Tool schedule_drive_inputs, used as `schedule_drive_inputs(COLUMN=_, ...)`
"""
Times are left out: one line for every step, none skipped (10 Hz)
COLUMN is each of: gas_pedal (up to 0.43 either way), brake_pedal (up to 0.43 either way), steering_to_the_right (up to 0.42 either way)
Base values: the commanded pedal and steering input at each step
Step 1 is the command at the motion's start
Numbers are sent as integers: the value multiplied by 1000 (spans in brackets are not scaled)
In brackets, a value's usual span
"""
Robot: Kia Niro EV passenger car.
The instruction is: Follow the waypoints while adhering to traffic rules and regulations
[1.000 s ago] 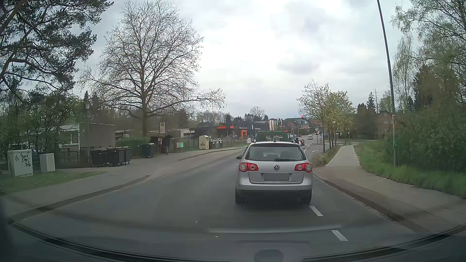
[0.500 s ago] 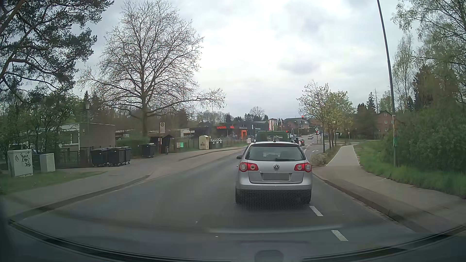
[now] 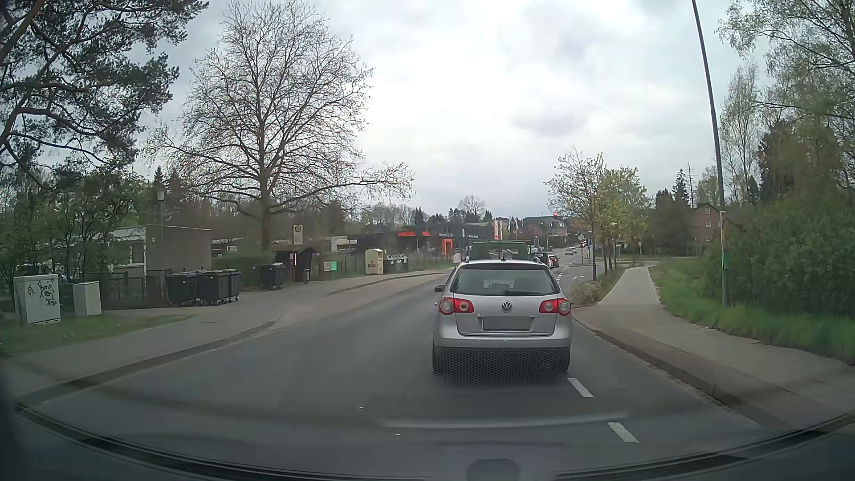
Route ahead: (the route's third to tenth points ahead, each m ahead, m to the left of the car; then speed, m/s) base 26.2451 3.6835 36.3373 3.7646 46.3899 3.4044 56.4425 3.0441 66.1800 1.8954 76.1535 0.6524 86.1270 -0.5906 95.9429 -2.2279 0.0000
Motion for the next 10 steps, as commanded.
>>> schedule_drive_inputs(gas_pedal=0, brake_pedal=6, steering_to_the_right=20)
schedule_drive_inputs(gas_pedal=0, brake_pedal=0, steering_to_the_right=20)
schedule_drive_inputs(gas_pedal=0, brake_pedal=0, steering_to_the_right=19)
schedule_drive_inputs(gas_pedal=0, brake_pedal=0, steering_to_the_right=19)
schedule_drive_inputs(gas_pedal=0, brake_pedal=0, steering_to_the_right=19)
schedule_drive_inputs(gas_pedal=0, brake_pedal=0, steering_to_the_right=19)
schedule_drive_inputs(gas_pedal=0, brake_pedal=0, steering_to_the_right=19)
schedule_drive_inputs(gas_pedal=0, brake_pedal=0, steering_to_the_right=19)
schedule_drive_inputs(gas_pedal=0, brake_pedal=0, steering_to_the_right=19)
schedule_drive_inputs(gas_pedal=0, brake_pedal=0, steering_to_the_right=19)
